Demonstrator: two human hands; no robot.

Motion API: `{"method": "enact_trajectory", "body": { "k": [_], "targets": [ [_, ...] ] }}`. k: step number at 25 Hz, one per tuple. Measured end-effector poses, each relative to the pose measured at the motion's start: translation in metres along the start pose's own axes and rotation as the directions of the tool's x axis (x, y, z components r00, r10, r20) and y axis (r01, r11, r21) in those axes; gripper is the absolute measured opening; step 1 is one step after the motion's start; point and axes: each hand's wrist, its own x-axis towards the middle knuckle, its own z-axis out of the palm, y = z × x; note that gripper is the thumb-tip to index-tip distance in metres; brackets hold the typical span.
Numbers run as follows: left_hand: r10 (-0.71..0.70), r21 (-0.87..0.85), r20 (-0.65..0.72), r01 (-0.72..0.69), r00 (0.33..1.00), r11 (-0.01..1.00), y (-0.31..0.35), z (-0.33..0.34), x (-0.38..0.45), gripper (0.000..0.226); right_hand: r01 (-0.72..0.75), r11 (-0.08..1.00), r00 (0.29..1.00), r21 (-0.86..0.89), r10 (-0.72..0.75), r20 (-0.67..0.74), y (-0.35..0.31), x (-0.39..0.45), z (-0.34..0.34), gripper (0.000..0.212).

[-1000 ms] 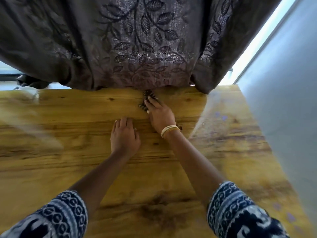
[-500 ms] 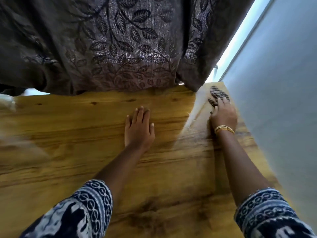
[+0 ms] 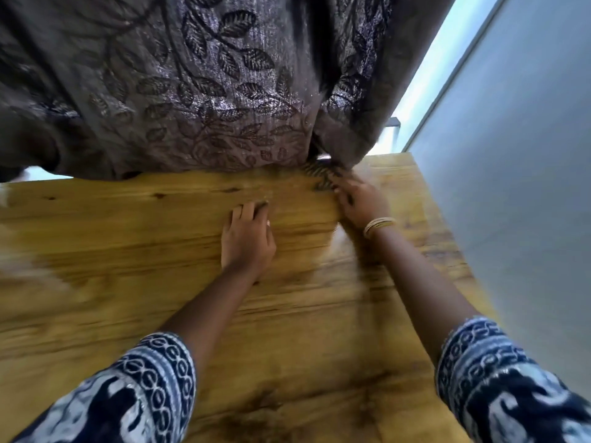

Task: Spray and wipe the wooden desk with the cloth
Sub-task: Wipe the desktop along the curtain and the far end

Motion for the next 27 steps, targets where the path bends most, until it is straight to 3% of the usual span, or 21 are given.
{"method": "enact_trajectory", "body": {
  "k": [2,4,9,11,14,16,18,22,27],
  "targets": [
    [0.015,0.026,0.01,-0.015,1.0,1.0,-0.001,0.003,0.001,0.045,-0.251,0.968,0.964,-0.025,0.247,-0.1,0.048,0.012,-0.013,0.042],
    [0.036,0.032,0.018,-0.037,0.999,0.999,-0.001,0.004,0.004,0.047,-0.401,0.914,0.912,-0.066,0.391,-0.125,0.072,0.02,-0.02,0.044],
    [0.037,0.019,0.032,-0.038,0.999,0.999,-0.002,0.005,0.005,0.048,-0.57,0.819,0.819,-0.074,0.558,-0.13,0.031,0.014,-0.014,0.046],
    [0.034,0.009,0.036,-0.034,0.999,0.999,-0.002,0.005,0.005,0.049,-0.504,0.863,0.857,-0.047,0.492,-0.154,-0.014,-0.011,0.002,0.048],
    [0.029,0.005,0.038,-0.03,0.999,1.0,-0.002,0.004,0.004,0.049,-0.179,0.983,0.979,-0.046,0.173,-0.106,-0.071,-0.047,0.027,0.05],
    [0.028,-0.001,0.044,-0.028,0.999,1.0,-0.001,0.003,0.003,0.049,0.076,0.997,0.997,0.0,-0.076,-0.022,-0.063,-0.045,0.024,0.045],
    [0.029,-0.009,0.05,-0.028,0.998,1.0,-0.002,0.003,0.003,0.049,0.16,0.987,0.987,0.006,-0.16,0.026,-0.027,-0.026,0.01,0.043],
    [0.026,-0.018,0.053,-0.025,0.998,1.0,-0.004,0.005,0.003,0.048,-0.16,0.985,0.985,-0.058,0.156,-0.071,0.062,0.02,-0.014,0.044],
    [0.033,-0.003,0.055,-0.033,0.998,0.999,-0.004,0.005,0.005,0.049,-0.52,0.844,0.854,-0.134,0.514,-0.081,0.078,0.046,-0.019,0.049]
  ]
}}
